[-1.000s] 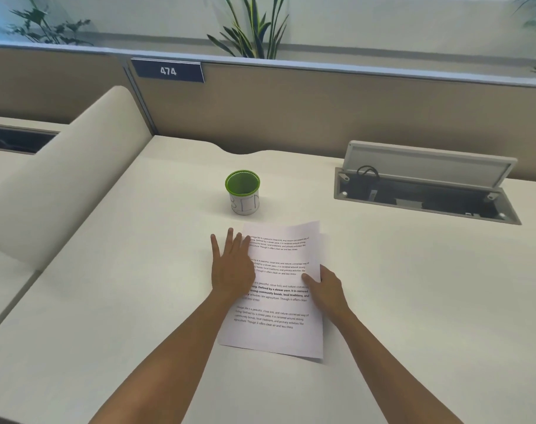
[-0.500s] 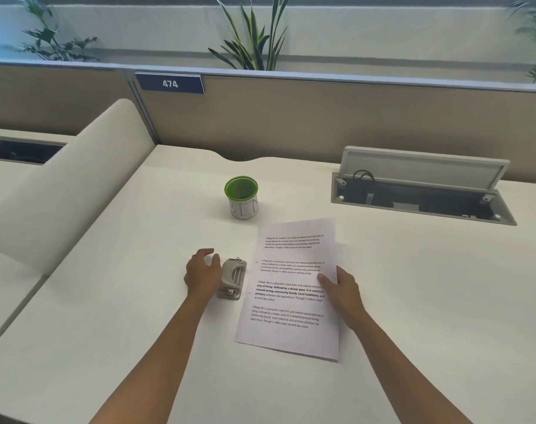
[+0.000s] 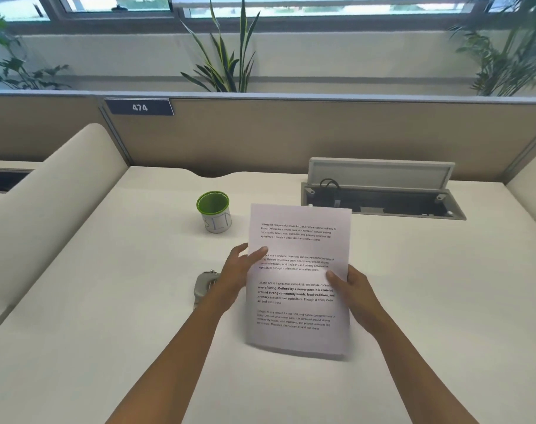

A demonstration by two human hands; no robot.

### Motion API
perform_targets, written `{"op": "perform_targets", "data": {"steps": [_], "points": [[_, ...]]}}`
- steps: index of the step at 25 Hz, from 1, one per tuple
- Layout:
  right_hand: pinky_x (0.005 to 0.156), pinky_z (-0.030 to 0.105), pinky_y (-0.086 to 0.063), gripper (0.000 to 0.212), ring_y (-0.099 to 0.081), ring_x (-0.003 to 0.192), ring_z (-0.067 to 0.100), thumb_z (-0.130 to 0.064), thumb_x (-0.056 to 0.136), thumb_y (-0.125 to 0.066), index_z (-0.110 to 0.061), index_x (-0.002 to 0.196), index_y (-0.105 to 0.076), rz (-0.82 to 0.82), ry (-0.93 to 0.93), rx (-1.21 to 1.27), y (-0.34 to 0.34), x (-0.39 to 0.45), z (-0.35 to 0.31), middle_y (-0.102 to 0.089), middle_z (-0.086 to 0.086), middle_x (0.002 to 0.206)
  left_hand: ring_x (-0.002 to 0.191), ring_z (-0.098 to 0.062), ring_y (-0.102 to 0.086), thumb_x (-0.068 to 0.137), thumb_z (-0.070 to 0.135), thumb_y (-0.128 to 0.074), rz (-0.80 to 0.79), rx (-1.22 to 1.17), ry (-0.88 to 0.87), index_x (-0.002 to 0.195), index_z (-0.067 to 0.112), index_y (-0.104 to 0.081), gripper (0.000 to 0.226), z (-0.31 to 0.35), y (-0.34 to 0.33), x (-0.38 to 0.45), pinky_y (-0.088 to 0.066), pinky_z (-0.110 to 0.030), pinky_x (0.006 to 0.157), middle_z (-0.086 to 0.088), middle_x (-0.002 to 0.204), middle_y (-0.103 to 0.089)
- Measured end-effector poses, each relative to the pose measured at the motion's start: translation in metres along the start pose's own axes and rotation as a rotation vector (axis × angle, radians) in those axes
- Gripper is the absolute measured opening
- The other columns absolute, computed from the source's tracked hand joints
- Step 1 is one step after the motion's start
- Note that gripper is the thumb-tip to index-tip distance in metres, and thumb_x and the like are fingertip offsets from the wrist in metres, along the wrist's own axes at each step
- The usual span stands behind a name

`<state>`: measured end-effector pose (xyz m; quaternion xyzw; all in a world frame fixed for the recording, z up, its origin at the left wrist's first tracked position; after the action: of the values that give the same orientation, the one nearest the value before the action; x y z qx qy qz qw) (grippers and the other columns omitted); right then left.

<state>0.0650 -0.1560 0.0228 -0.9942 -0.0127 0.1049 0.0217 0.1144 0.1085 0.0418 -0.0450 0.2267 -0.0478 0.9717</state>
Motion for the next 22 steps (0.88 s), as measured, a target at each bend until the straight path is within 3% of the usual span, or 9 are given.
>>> {"op": "perform_targets", "data": {"steps": [2, 4, 7, 11, 14, 16, 18, 22], "points": [[0.087, 0.042, -0.059, 0.026, -0.074, 0.104, 0.024, -0.028, 0.095, -0.065, -0.023, 0.12, -0.069, 0.03, 0.032, 0.01, 0.009, -0.006, -0.009, -0.075, 0.002, 0.117, 0.114, -0.033, -0.068, 0.083, 0.036, -0.077, -0.246, -0.017, -0.001, 0.136, 0.014, -0.058, 0.06, 0.002, -0.023, -0.004, -0.053, -0.053, 0.099, -0.01, 0.127, -0.07], [0.084, 0.041, -0.06, 0.02, -0.075, 0.1, 0.022, -0.028, 0.095, -0.065, -0.025, 0.114, -0.071, 0.094, 0.075, -0.026, 0.017, -0.01, -0.018, -0.077, 0.0, 0.111, 0.112, -0.034, -0.069, 0.085, 0.023, -0.077, -0.326, 0.06, -0.043, 0.129, 0.01, -0.065, 0.047, 0.006, -0.038, -0.009, -0.054, -0.05, 0.097, -0.013, 0.123, -0.072], [0.076, 0.037, -0.062, 0.012, -0.076, 0.089, 0.019, -0.029, 0.095, -0.065, -0.025, 0.103, -0.073, 0.218, 0.164, -0.082, 0.021, -0.013, -0.03, -0.079, -0.003, 0.1, 0.108, -0.031, -0.071, 0.088, 0.016, -0.074, -0.233, 0.11, -0.12, 0.123, 0.009, -0.068, 0.037, 0.019, -0.051, -0.013, -0.054, -0.052, 0.098, -0.011, 0.118, -0.074], [0.073, 0.033, -0.062, 0.01, -0.075, 0.086, 0.022, -0.022, 0.096, -0.064, -0.021, 0.095, -0.074, 0.336, 0.246, -0.017, 0.018, -0.016, -0.039, -0.079, -0.002, 0.094, 0.103, -0.025, -0.072, 0.093, 0.026, -0.069, -0.101, 0.178, -0.247, 0.115, 0.023, -0.071, 0.022, 0.036, -0.065, -0.017, -0.057, -0.049, 0.092, 0.0, 0.111, -0.077], [0.069, 0.021, -0.058, 0.013, -0.073, 0.084, 0.012, -0.017, 0.097, -0.062, -0.026, 0.095, -0.072, 0.358, 0.297, 0.015, 0.014, -0.018, -0.043, -0.079, -0.009, 0.093, 0.095, -0.019, -0.073, 0.093, 0.028, -0.069, -0.02, 0.161, -0.314, 0.099, 0.035, -0.073, 0.01, 0.041, -0.069, -0.019, -0.06, -0.039, 0.082, 0.009, 0.1, -0.078], [0.07, 0.019, -0.057, 0.013, -0.072, 0.085, 0.009, -0.018, 0.098, -0.061, -0.026, 0.098, -0.071, 0.362, 0.303, 0.019, 0.012, -0.02, -0.041, -0.078, -0.01, 0.094, 0.088, -0.012, -0.073, 0.091, 0.03, -0.07, -0.022, 0.172, -0.362, 0.094, 0.045, -0.075, 0.015, 0.039, -0.067, -0.021, -0.06, -0.027, 0.071, 0.014, 0.096, -0.078], [0.07, 0.022, -0.058, 0.012, -0.073, 0.087, 0.011, -0.021, 0.098, -0.06, -0.026, 0.101, -0.071, 0.351, 0.29, -0.011, 0.011, -0.021, -0.034, -0.078, -0.009, 0.096, 0.089, -0.012, -0.073, 0.088, 0.03, -0.074, -0.023, 0.17, -0.372, 0.094, 0.047, -0.075, 0.018, 0.03, -0.062, -0.021, -0.059, -0.025, 0.07, 0.013, 0.098, -0.078], [0.083, 0.037, -0.061, 0.014, -0.073, 0.096, 0.018, -0.024, 0.099, -0.06, -0.023, 0.107, -0.071, 0.331, 0.217, -0.062, 0.005, -0.024, -0.018, -0.077, -0.005, 0.102, 0.097, -0.013, -0.072, 0.085, 0.019, -0.078, -0.002, 0.106, -0.339, 0.102, 0.034, -0.073, 0.023, 0.006, -0.056, -0.022, -0.057, -0.025, 0.078, 0.01, 0.102, -0.078]]}}
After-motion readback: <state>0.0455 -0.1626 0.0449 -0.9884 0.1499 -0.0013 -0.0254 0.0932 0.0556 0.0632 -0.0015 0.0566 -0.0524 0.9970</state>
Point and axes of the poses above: each hand's wrist, its own x-axis towards the middle knuckle, its own y-axis out of the back of the hand, z = x × y, the point moved 4 cm from there along x, towards the middle knuckle
